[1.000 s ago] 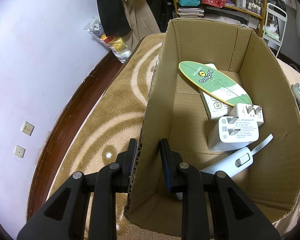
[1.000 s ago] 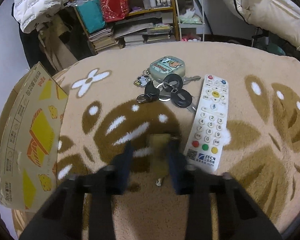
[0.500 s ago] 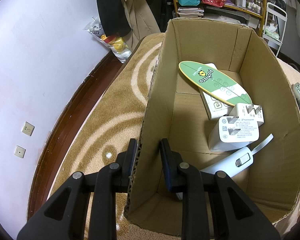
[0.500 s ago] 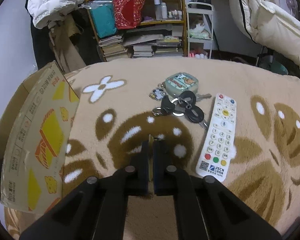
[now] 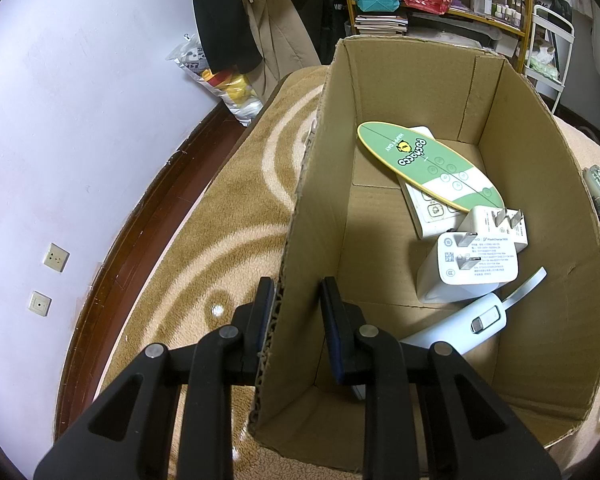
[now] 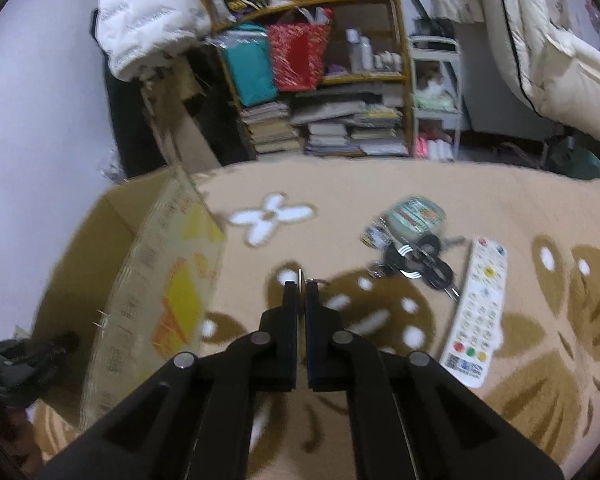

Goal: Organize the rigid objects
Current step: 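Carry the yellow-tagged key over the box and release it inside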

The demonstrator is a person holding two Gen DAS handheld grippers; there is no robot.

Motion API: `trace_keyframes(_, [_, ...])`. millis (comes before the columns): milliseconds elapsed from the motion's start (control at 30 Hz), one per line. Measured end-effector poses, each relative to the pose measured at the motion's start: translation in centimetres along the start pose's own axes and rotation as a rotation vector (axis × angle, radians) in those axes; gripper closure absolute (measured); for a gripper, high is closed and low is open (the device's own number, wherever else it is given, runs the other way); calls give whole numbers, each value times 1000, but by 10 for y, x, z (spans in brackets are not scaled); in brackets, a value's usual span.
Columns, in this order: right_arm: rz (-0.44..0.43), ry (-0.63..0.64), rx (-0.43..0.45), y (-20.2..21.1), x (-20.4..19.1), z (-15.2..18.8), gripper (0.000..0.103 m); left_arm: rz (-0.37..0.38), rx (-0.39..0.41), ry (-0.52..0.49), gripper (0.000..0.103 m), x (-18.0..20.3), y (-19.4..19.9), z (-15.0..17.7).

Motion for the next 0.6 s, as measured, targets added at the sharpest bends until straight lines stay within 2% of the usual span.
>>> trace_keyframes(267, [-74, 87, 72, 17, -47, -18, 99, -1, 0, -1, 80, -1, 0, 0])
trace_keyframes(600, [-166, 234, 195, 62, -108, -34, 99, -2, 0, -2, 80, -1, 0, 0])
Point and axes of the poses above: each gripper's, at about its wrist camera, not at the fingertips, and y roughly against the way its jaws point, x to its right, z to its underside, the point moved 10 cm from there along -y, roughly the way its jaws point, and after that the axes turned 12 degrees about -x, right-handed, at the moved point
